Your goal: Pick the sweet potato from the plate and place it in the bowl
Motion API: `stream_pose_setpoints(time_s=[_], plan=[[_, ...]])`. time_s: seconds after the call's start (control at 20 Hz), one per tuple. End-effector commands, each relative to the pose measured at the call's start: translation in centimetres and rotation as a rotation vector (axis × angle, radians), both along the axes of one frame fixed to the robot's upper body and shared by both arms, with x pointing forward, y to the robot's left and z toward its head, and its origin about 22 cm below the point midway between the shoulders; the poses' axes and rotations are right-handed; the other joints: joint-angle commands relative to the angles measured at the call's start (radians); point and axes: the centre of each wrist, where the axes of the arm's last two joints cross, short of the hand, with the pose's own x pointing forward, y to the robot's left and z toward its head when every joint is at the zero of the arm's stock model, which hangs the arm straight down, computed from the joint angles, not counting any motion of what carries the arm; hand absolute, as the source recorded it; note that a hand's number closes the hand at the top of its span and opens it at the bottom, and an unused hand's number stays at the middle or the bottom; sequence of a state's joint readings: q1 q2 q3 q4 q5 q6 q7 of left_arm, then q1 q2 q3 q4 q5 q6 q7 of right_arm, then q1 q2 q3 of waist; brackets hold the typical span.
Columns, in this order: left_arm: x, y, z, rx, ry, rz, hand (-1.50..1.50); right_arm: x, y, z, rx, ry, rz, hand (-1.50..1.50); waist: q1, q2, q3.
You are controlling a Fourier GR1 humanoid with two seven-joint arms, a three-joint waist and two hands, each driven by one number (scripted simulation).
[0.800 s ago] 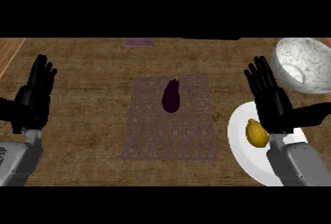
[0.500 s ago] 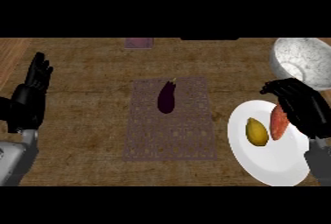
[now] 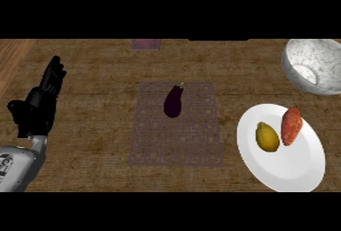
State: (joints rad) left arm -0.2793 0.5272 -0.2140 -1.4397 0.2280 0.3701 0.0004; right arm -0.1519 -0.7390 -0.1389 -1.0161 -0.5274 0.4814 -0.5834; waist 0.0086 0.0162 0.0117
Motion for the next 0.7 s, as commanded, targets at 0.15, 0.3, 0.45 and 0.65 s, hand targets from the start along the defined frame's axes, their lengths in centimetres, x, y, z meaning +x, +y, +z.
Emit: stream_pose_setpoints(time_s=[0.15,0.3,0.45,0.65], plan=[[0.0,-2.0,0.7,0.020,0.014,-0.034,0.00,-1.6,-5.0,2.5,-0.309,0.018,0.132,-1.50,0.026,-0.004,-0.004],[-0.8,-2.2,-0.2,0.016,0.015,-0.031,0.00,-0.5,-5.2,5.1,-0.486,0.060,0.169,-1.50,0.035,-0.007,-0.007],[-0.2,-1.5,0.8,0.014,0.016,-0.041,0.00,0.9,-4.9,6.2,-0.657,0.106,0.169,-1.50,0.040,-0.005,-0.008],[-0.7,-2.3,0.6,0.020,0.023,-0.027,0.00,2.7,-3.8,6.9,-0.786,0.177,0.272,-1.50,0.038,-0.008,-0.009]])
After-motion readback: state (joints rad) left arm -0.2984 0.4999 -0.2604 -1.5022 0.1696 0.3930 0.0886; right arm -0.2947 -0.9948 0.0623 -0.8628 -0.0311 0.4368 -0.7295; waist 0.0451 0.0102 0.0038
